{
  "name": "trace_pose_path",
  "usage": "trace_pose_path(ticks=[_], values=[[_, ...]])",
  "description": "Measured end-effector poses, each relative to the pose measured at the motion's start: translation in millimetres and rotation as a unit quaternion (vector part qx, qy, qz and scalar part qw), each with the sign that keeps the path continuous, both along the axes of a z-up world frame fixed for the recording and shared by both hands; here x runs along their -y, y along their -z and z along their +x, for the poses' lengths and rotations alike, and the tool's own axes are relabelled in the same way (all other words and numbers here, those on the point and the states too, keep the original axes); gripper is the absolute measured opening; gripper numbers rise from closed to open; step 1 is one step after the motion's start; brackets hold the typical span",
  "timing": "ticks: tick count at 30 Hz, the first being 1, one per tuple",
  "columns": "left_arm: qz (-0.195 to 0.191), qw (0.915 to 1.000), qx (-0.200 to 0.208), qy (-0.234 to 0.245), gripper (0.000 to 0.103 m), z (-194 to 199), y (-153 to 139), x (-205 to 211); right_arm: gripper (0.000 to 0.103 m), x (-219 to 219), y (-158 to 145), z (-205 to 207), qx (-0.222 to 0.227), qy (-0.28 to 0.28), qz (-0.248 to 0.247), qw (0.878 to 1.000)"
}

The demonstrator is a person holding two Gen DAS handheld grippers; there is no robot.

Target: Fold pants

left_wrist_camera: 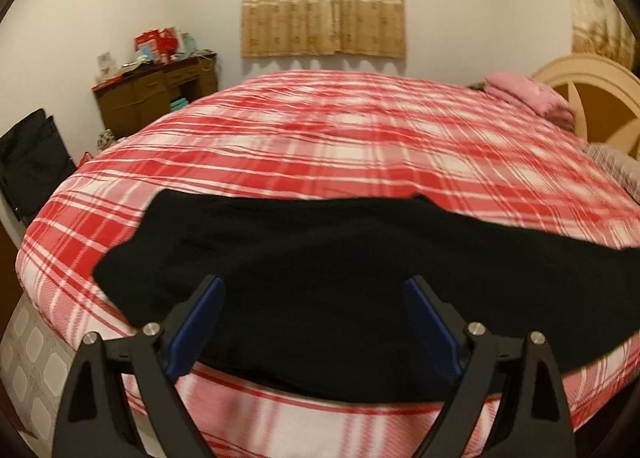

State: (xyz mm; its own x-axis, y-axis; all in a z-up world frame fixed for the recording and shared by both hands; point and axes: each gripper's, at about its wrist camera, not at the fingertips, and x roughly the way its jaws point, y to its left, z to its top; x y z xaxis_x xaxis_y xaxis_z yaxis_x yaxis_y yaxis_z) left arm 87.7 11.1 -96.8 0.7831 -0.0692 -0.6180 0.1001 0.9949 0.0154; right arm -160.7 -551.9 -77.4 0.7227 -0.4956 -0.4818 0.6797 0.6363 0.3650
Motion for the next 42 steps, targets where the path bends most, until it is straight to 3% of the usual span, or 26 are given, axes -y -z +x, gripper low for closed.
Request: trace_pose_path(ticks=[3,8,10,12,13,16,21,27,30,34,36,39,42], values=[[0.003,0.9999,-0.011,0.012,0.094,-3.0,4.0,10.7,0.057,-10.5,1.5,18.9,-0.042,-0.02,-0.016,0.999],[0.005,0.9998,-0.009,0.016,0.094,-5.4,1.8,13.2,0.057,-6.5,7.2,8.8,0.007,0.002,0.028,1.0],[-0.002,0.9999,-0.011,0.009,0.094,-4.4,1.5,8.3,0.056,-11.4,5.6,13.8,-0.01,-0.011,0.014,1.0],[-0.012,0.9997,-0.02,0.001,0.094,-1.5,3.5,3.1,0.041,-19.3,3.4,24.7,-0.029,-0.036,-0.003,0.999],[-0.018,0.9995,-0.027,-0.004,0.094,0.3,5.7,0.6,0.02,-23.7,2.3,32.1,-0.042,-0.05,-0.008,0.998],[-0.036,0.9984,-0.041,-0.011,0.094,2.5,10.1,-5.1,0.019,-28.9,1.3,41.5,-0.056,-0.046,-0.013,0.997],[-0.034,0.9989,-0.028,-0.013,0.094,-0.7,5.3,-10.2,0.019,-13.6,9.0,32.7,-0.004,-0.036,0.042,0.998],[-0.044,0.9984,-0.028,-0.023,0.094,0.8,3.1,-22.5,0.009,-36.3,-8.6,46.0,-0.04,-0.039,-0.009,0.998],[-0.047,0.9982,-0.026,-0.027,0.094,2.0,2.0,-26.0,0.009,-80.1,-36.3,67.6,-0.04,-0.089,-0.078,0.992],[-0.048,0.9982,-0.025,-0.028,0.094,3.9,1.9,-28.0,0.009,-168.0,-62.8,109.1,-0.042,-0.184,-0.185,0.965],[-0.05,0.998,-0.025,-0.027,0.094,3.6,2.7,-29.7,0.009,-215.8,-60.8,134.1,-0.05,-0.237,-0.226,0.944],[-0.048,0.9981,-0.024,-0.029,0.094,3.0,2.3,-34.6,0.009,-286.4,-34.3,171.2,-0.07,-0.313,-0.27,0.908],[-0.048,0.998,-0.02,-0.035,0.094,3.4,1.0,-41.0,0.009,-354.7,7.6,197.0,-0.1,-0.386,-0.304,0.865]])
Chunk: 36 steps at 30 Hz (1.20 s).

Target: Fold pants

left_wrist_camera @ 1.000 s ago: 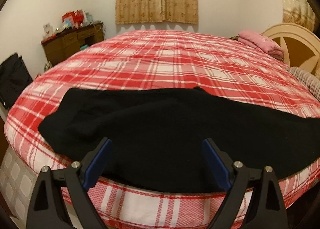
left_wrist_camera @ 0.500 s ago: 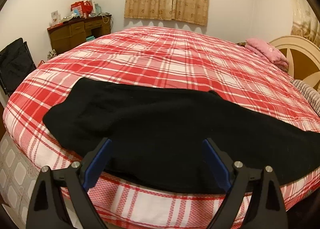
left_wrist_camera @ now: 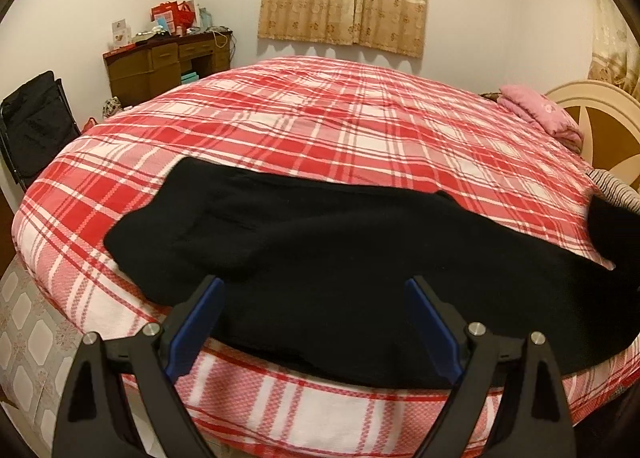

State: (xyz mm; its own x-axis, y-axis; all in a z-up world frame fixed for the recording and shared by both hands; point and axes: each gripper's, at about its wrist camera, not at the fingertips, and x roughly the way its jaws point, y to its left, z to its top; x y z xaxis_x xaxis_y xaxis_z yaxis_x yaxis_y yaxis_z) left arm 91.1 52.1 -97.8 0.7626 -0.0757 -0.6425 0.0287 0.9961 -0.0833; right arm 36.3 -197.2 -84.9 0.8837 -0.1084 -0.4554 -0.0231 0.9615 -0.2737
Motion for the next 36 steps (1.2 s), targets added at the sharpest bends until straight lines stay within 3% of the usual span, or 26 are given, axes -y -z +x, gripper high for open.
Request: trace_pose_path(ticks=[4,6,17,18,21,22,24,27,30,31,32,34,36], values=[[0.002,0.9999,0.003,-0.011,0.094,1.8,0.8,-11.7,0.009,-67.1,56.5,9.4,-0.03,-0.053,-0.102,0.993],[-0.002,0.9999,0.0,-0.015,0.094,4.3,4.7,-17.4,0.009,-79.4,72.6,8.3,-0.03,-0.051,-0.138,0.989],[-0.004,0.9998,-0.019,-0.006,0.094,7.7,20.9,-16.9,0.012,-84.8,81.2,-6.8,-0.03,-0.069,-0.182,0.98],[-0.005,0.9998,-0.018,-0.002,0.094,7.4,20.4,-16.0,0.012,-83.6,77.8,-8.7,-0.039,-0.074,-0.172,0.982],[-0.001,0.9999,-0.013,0.007,0.094,3.6,18.7,-14.0,0.023,-62.5,52.6,-14.2,-0.084,-0.122,-0.036,0.988],[0.0,0.9999,-0.012,0.008,0.094,3.5,17.9,-13.3,0.046,-50.6,40.7,-17.3,-0.096,-0.145,0.035,0.984],[0.002,0.9999,-0.012,0.012,0.094,3.3,17.8,-10.5,0.067,-38.3,27.0,-24.1,-0.088,-0.157,0.104,0.978],[0.003,0.9998,-0.015,0.016,0.094,3.5,19.1,-5.6,0.067,-22.0,11.4,-20.2,-0.055,-0.099,0.121,0.986],[0.009,0.9995,-0.015,0.025,0.094,1.7,19.0,0.7,0.067,-27.8,15.5,-5.4,-0.052,-0.081,0.074,0.993],[0.012,0.9994,-0.014,0.029,0.094,0.6,18.1,3.0,0.063,-34.8,21.4,-3.8,-0.051,-0.078,0.04,0.995],[0.016,0.9993,-0.013,0.032,0.094,-0.2,17.1,4.4,0.052,-42.5,29.0,-2.9,-0.048,-0.074,0.004,0.996],[0.023,0.9991,-0.007,0.035,0.094,-2.4,15.2,7.0,0.035,-48.8,42.5,3.5,-0.063,-0.074,-0.021,0.995],[0.026,0.999,-0.008,0.037,0.094,-1.1,15.7,8.6,0.034,-51.4,52.1,14.0,-0.08,-0.071,-0.035,0.994]])
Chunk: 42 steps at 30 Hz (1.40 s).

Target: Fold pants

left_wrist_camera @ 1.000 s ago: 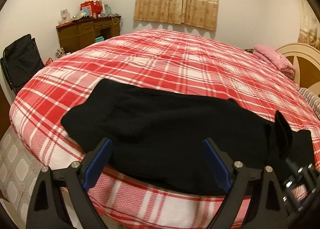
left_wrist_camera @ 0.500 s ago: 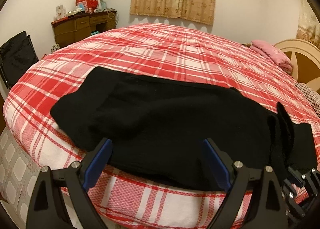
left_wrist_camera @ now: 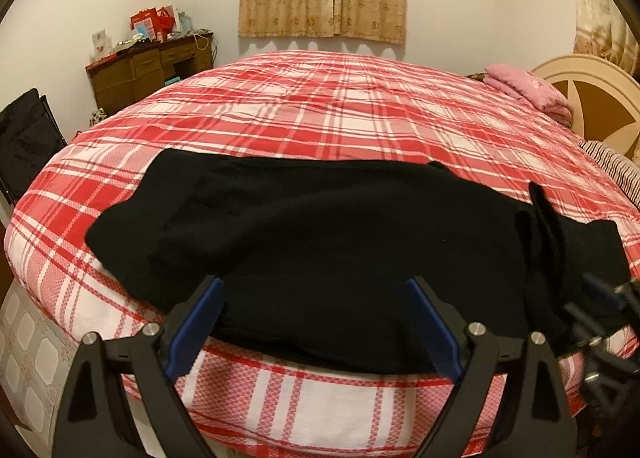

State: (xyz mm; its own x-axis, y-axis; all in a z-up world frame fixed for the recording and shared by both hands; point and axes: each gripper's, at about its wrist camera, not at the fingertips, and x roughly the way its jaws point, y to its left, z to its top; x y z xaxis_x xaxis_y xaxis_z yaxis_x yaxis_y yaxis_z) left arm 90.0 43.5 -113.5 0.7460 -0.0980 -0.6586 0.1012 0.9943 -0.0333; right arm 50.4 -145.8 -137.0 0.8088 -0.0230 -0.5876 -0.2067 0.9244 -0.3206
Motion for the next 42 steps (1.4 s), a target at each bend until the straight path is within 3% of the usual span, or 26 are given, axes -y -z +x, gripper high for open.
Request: trace_pose_path(ticks=[3,4,5,11,13,16,21,24,25,27,29,33,34,36,37,40,42], values=[[0.0,1.0,-0.005,0.002,0.094,1.0,2.7,0.9,0.034,1.3,1.7,0.4,0.016,-0.001,-0.016,1.0],[0.001,1.0,-0.008,0.002,0.094,1.5,3.9,1.2,0.027,1.3,-1.7,1.1,0.017,-0.004,-0.012,1.0],[0.001,1.0,-0.01,0.002,0.094,1.7,4.6,1.7,0.01,3.0,-4.2,3.2,0.012,-0.006,-0.004,1.0],[-0.004,1.0,-0.008,-0.004,0.094,1.7,2.8,-2.1,0.009,36.5,-35.0,0.3,-0.004,0.011,0.138,0.99],[-0.007,0.9999,-0.008,-0.005,0.094,1.3,2.6,-3.1,0.009,40.1,-44.2,-6.9,-0.005,-0.007,0.166,0.986],[-0.007,0.9999,-0.011,-0.005,0.094,1.3,4.1,-1.5,0.009,30.2,-40.3,-12.9,-0.022,-0.03,0.159,0.987],[-0.001,0.9999,-0.009,0.005,0.094,-1.1,2.4,4.3,0.011,18.3,1.5,-5.8,-0.076,-0.027,0.142,0.987],[0.002,1.0,-0.005,0.007,0.094,-2.1,0.0,4.0,0.012,20.7,-4.5,-9.0,-0.066,-0.033,0.151,0.986],[0.001,1.0,-0.005,0.005,0.094,-1.5,0.0,3.1,0.015,23.9,-10.8,-8.9,-0.066,-0.038,0.164,0.984],[-0.003,1.0,-0.008,0.002,0.094,0.3,1.0,0.8,0.031,33.9,-27.9,-15.2,-0.048,-0.05,0.208,0.976],[-0.006,0.9999,-0.013,-0.001,0.094,2.1,2.6,-0.2,0.075,44.9,-43.7,-20.7,-0.023,-0.055,0.251,0.966],[-0.003,0.9999,-0.01,0.004,0.094,0.9,2.2,2.2,0.079,57.0,-62.0,-21.1,0.02,-0.035,0.28,0.959],[-0.002,0.9999,-0.009,0.005,0.094,0.5,1.8,2.9,0.078,59.3,-64.1,-16.2,0.028,-0.017,0.271,0.962],[0.0,0.9999,-0.01,0.01,0.094,-0.2,2.6,5.9,0.045,56.5,-59.9,5.6,0.003,0.004,0.238,0.971],[0.001,0.9999,-0.011,0.011,0.094,-0.1,2.6,6.9,0.019,54.6,-55.2,15.8,-0.014,0.009,0.23,0.973],[0.007,0.9998,-0.012,0.016,0.094,-1.2,3.1,11.3,0.017,43.4,-23.2,54.2,-0.077,0.016,0.207,0.975],[0.008,0.9997,-0.011,0.021,0.094,-2.8,1.8,13.2,0.017,41.4,-5.7,71.8,-0.078,0.034,0.194,0.977]])
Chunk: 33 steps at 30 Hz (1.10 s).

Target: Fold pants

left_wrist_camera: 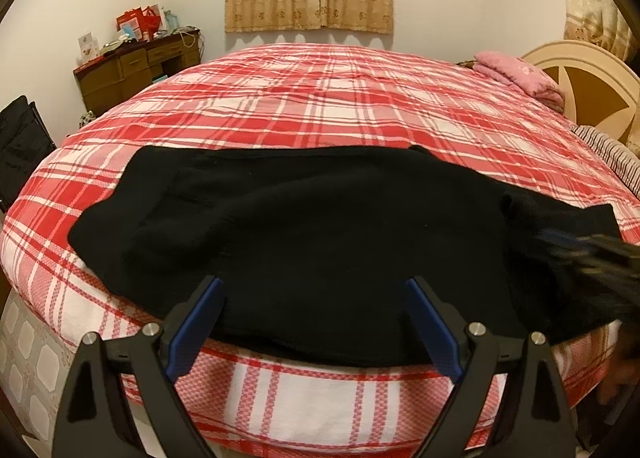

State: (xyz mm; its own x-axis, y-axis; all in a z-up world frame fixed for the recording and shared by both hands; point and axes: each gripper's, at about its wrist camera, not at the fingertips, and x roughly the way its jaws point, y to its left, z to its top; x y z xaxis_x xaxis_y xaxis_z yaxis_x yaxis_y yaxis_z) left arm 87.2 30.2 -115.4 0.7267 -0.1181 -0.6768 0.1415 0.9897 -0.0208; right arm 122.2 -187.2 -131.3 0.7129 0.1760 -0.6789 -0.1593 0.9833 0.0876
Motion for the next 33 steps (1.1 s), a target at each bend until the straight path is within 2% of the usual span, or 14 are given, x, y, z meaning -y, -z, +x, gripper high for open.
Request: trace_pose_path(ticks=[1,4,5,8,9,11,14,16,18,22,25,27,30,33], values=[[0.001,1.0,0.0,0.003,0.094,-0.6,-0.8,1.6,0.017,3.6,1.1,4.4,0.014,0.009,0.014,1.0],[-0.011,0.9997,-0.007,0.022,0.094,-1.2,-2.5,8.2,0.017,23.1,2.9,12.1,-0.001,0.03,0.093,0.995],[-0.022,0.9992,-0.01,0.032,0.094,-1.1,-3.1,11.1,0.017,33.8,3.6,11.8,-0.007,0.033,0.133,0.991],[-0.072,0.9944,-0.024,0.074,0.094,-1.2,-4.4,24.0,0.019,67.7,0.3,-1.5,-0.003,0.044,0.26,0.964],[-0.091,0.9909,-0.03,0.094,0.094,-2.2,-3.8,30.8,0.019,73.3,-2.9,-7.4,0.004,0.048,0.275,0.96],[-0.109,0.986,-0.039,0.12,0.094,-4.0,-2.7,41.3,0.019,81.2,-11.1,-23.3,0.015,0.053,0.26,0.964],[-0.125,0.9765,-0.06,0.165,0.094,-7.2,1.6,65.0,0.019,77.4,-14.0,-38.3,0.019,0.052,0.19,0.98],[-0.123,0.9716,-0.072,0.189,0.094,-10.8,5.1,82.9,0.019,72.9,-7.1,-43.8,0.013,0.046,0.161,0.986],[-0.106,0.9687,-0.072,0.212,0.094,-18.2,4.4,98.4,0.019,73.6,4.1,-45.9,-0.001,0.05,0.152,0.987],[-0.052,0.9676,-0.056,0.241,0.094,-33.3,-2.2,109.9,0.019,86.9,8.0,-46.8,-0.003,0.052,0.186,0.981],[0.027,0.9753,-0.027,0.217,0.094,-41.4,-2.0,107.7,0.019,89.0,10.7,-46.6,-0.003,0.047,0.189,0.981],[0.076,0.9768,-0.004,0.2,0.094,-39.4,1.4,107.6,0.019,92.1,13.4,-47.5,-0.001,0.05,0.202,0.978],[0.119,0.9732,0.016,0.196,0.094,-36.7,6.2,116.8,0.019,95.0,14.6,-47.0,-0.005,0.051,0.215,0.975],[0.145,0.9675,0.012,0.207,0.094,-34.6,15.1,128.9,0.019,94.1,15.0,-47.8,-0.007,0.054,0.211,0.976]])
